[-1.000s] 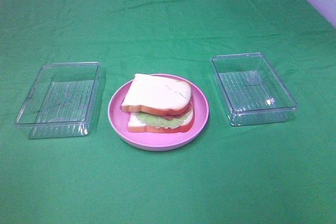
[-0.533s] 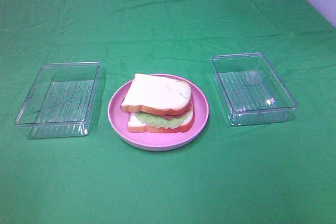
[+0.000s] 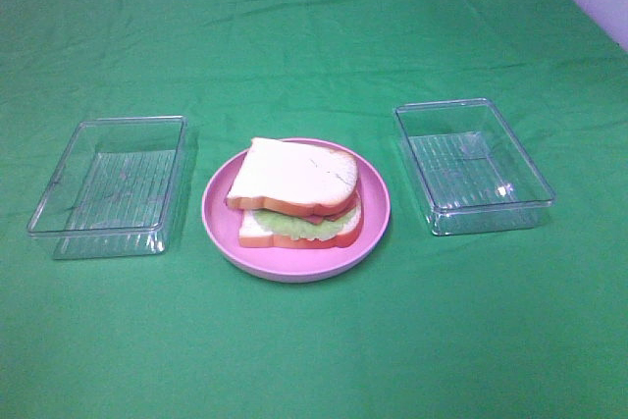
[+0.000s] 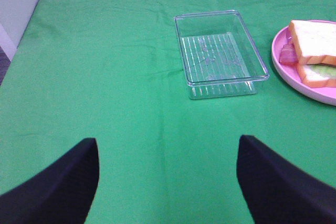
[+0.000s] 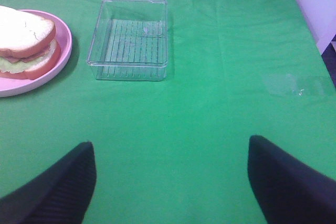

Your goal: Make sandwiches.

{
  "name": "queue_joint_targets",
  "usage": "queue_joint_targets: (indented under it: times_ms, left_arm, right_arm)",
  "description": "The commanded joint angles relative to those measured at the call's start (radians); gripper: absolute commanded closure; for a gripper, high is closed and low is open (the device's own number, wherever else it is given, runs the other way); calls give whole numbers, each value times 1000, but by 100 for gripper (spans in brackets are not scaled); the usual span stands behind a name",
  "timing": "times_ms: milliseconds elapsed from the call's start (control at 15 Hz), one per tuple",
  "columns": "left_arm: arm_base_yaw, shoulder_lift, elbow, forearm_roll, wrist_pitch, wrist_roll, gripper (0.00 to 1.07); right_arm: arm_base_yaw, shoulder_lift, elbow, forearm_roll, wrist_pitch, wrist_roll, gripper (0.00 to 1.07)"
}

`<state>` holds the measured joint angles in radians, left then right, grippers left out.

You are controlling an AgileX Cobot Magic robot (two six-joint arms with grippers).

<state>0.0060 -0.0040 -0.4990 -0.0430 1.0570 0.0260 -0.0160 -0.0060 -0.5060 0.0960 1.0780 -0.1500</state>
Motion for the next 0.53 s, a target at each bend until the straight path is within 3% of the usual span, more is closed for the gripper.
queue_joint_targets:
  times_ms: [67,533]
  left_arm:
    - [2,-26,1,-2,-12,3,36]
    - [2,-26,1,-2,-12,3,36]
  right_arm:
    - [-7,-15,3,1,-15,1,31]
    - [-7,-14,3,1,-15,1,31]
